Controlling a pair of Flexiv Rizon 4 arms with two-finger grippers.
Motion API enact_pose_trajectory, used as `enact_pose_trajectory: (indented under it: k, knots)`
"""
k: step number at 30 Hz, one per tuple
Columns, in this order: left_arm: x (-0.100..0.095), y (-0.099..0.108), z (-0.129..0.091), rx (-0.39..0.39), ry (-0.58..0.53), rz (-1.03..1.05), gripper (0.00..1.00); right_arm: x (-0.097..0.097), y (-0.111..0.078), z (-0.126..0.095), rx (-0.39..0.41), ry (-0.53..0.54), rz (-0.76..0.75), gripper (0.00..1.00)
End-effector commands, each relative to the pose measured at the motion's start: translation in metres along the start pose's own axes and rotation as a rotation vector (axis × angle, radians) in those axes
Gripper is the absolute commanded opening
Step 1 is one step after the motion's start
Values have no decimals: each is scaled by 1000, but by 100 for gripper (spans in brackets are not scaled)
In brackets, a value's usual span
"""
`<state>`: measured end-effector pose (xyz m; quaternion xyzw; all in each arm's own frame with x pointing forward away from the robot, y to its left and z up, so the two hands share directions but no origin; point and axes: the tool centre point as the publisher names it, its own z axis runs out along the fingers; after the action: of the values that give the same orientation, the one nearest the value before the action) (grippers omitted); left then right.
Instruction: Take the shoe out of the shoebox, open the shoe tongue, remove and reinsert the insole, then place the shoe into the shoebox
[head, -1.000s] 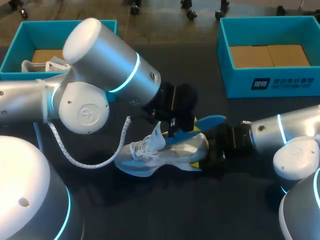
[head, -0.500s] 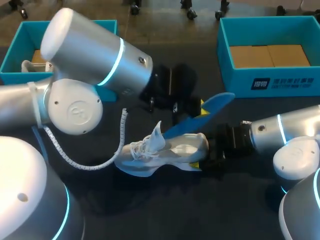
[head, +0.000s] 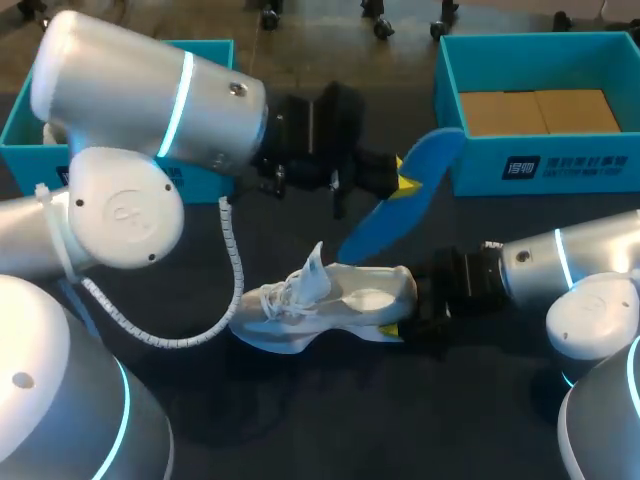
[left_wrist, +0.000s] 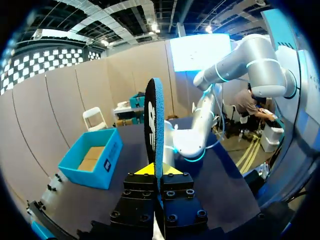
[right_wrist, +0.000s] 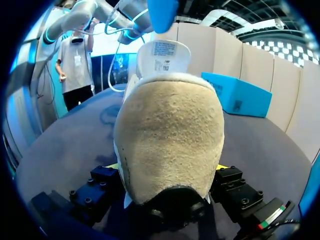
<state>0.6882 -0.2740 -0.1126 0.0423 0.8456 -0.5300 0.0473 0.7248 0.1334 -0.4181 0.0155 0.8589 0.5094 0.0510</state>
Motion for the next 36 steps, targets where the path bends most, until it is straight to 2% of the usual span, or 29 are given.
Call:
enact_pose_trajectory:
  k: [1, 5, 8, 9, 33, 36]
  knots:
    - [12, -7, -12, 43, -16, 18, 0, 0, 2, 0, 6, -1, 0, 0]
    - [15, -28, -19, 76, -34, 44, 0, 0, 2, 0, 6, -1, 0, 0]
    - [12, -41, -23, 77, -38, 36, 0, 0, 2, 0, 6, -1, 0, 0]
    - [11, -43, -25, 47, -28, 55, 0, 0, 2, 0, 6, -1, 0, 0]
    - [11, -43, -25, 47, -28, 55, 0, 0, 2, 0, 6, -1, 0, 0]
    - [4, -52, -32, 75, -16, -65, 0, 0, 2, 0, 6, -1, 0, 0]
